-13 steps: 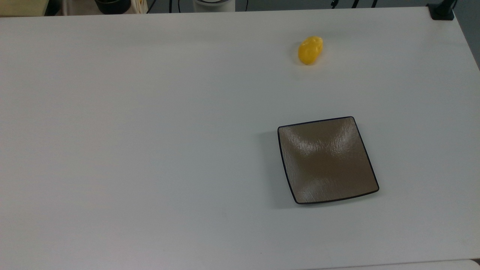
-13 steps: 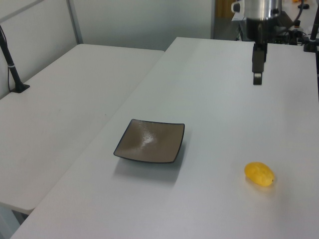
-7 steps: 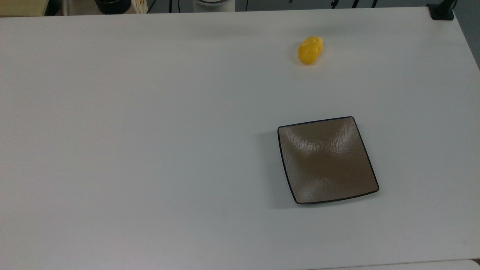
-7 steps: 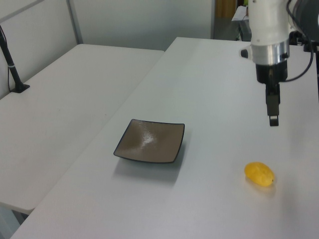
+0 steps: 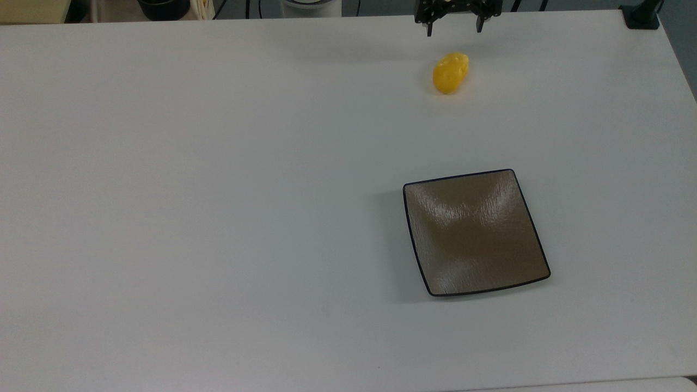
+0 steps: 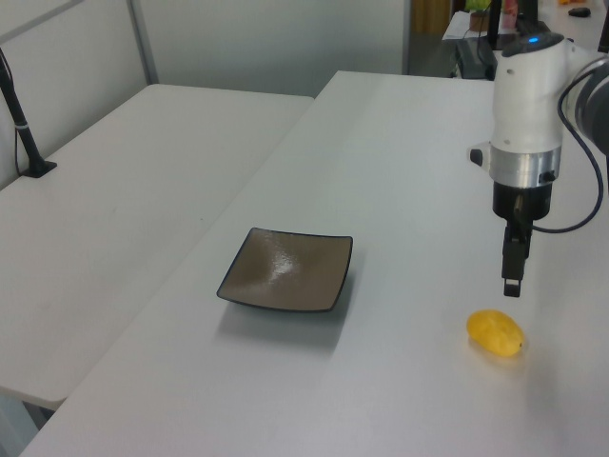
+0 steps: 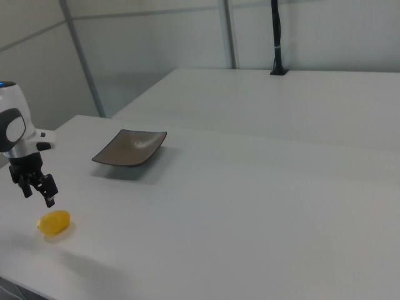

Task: Put potatoes on a ceramic plate
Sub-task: 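Lower the open gripper over the yellow potato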

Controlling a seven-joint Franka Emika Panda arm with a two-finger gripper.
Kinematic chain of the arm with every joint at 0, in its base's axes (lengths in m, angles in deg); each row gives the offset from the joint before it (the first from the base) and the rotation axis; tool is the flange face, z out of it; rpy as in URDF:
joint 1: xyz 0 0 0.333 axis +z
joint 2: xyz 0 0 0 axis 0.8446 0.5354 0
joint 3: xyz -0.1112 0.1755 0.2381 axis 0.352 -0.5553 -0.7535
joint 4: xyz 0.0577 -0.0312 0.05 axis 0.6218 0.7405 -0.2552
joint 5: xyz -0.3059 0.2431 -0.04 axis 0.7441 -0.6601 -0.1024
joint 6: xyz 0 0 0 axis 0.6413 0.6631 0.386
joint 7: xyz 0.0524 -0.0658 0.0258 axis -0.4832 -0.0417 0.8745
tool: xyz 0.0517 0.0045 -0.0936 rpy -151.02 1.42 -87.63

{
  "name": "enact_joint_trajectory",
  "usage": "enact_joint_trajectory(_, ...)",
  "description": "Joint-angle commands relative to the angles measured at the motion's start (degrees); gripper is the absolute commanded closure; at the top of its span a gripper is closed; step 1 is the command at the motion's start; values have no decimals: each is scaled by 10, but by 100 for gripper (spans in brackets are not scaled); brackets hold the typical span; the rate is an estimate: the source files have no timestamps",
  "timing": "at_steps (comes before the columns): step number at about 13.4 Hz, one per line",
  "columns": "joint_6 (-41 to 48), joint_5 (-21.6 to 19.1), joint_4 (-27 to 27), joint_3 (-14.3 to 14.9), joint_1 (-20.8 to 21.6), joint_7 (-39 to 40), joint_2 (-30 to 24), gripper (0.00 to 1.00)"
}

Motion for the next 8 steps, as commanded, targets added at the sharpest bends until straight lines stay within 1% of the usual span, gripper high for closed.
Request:
enact_joint_trajectory(1, -70, -3, 43, -2, 13, -17, 1, 0)
enact_joint_trajectory(5, -129, 2, 59, -2, 25, -40, 26, 0)
enact_joint_trajectory(7, -152, 18, 59, -2, 35, -68, 43, 0)
enact_joint_trajectory(8, -154, 34, 59, -1, 38, -86, 54, 0)
